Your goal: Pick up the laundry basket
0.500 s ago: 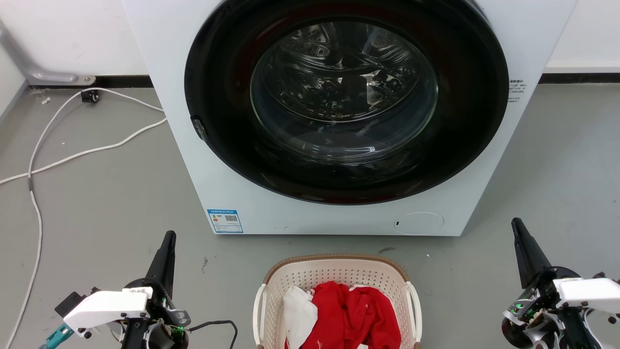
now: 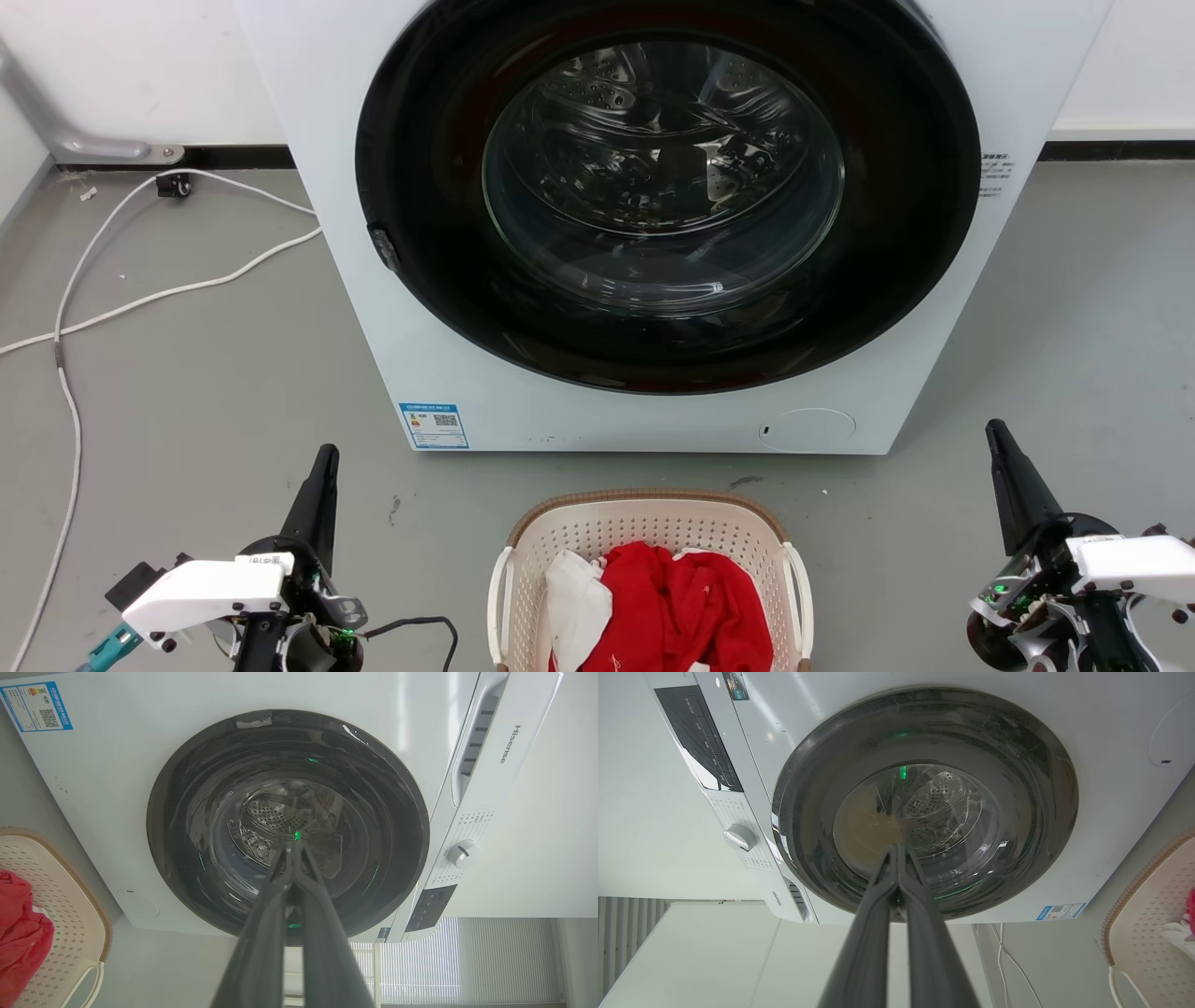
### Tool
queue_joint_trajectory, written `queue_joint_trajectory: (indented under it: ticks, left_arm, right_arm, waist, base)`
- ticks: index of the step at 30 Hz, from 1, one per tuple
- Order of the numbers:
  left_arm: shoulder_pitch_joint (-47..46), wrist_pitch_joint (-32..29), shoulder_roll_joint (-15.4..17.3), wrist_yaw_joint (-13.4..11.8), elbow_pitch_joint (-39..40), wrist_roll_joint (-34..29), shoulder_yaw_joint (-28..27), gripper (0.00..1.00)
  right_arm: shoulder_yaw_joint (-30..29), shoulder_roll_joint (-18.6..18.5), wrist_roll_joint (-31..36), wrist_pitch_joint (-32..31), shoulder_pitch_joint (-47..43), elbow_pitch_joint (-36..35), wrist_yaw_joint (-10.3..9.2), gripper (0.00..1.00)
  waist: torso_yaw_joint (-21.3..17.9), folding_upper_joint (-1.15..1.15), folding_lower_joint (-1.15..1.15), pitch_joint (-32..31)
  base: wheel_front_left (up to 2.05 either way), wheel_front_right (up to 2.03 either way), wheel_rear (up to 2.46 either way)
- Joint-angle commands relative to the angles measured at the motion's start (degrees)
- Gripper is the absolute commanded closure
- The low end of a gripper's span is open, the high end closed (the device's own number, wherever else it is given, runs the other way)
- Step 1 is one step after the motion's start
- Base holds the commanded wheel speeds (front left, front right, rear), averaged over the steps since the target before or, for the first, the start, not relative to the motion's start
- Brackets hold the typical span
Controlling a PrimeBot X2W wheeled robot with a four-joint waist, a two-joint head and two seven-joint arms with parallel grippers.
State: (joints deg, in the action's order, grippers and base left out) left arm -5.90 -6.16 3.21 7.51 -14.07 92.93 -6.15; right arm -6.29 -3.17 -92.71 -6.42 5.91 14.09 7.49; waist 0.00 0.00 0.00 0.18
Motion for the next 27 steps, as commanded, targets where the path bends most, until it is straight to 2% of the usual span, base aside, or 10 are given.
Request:
queue_joint_trajectory:
  ticks: [1,16,17,21,27]
  left_arm:
    - [-0.6,-0.26,-0.07,0.12,-0.07,-0.39,-0.17,1.0]
    - [-0.61,-0.26,-0.13,0.12,-0.08,-0.47,-0.27,1.0]
    - [-0.01,-0.16,-0.07,0.0,0.0,-0.08,-0.08,0.0]
    - [1.54,-0.09,-0.45,-0.02,-1.8,-0.07,0.11,0.0]
    - [2.23,1.7,-0.43,-0.02,-0.3,-1.73,0.28,0.0]
  right_arm:
    - [-0.11,0.22,0.31,-0.13,0.63,0.04,0.0,1.0]
    - [-0.15,0.25,0.37,-0.19,0.64,0.04,0.0,1.0]
    - [-0.06,0.03,0.02,0.0,0.0,0.0,0.0,0.0]
    - [0.12,0.23,0.01,0.08,-1.56,1.71,-0.01,0.0]
    - [1.0,0.23,0.77,1.87,-2.11,0.35,-0.01,0.0]
  waist:
    - [0.0,0.0,0.0,0.0]
    - [0.0,0.0,0.0,0.0]
    - [0.0,0.0,0.0,0.0]
    - [0.0,0.0,0.0,0.0]
    - [-0.02,0.0,0.0,-0.07]
  base:
    - [0.0,0.0,0.0]
    - [0.0,0.0,0.0]
    - [0.0,0.0,0.0]
    - [0.0,0.0,0.0]
    - [0.0,0.0,0.0]
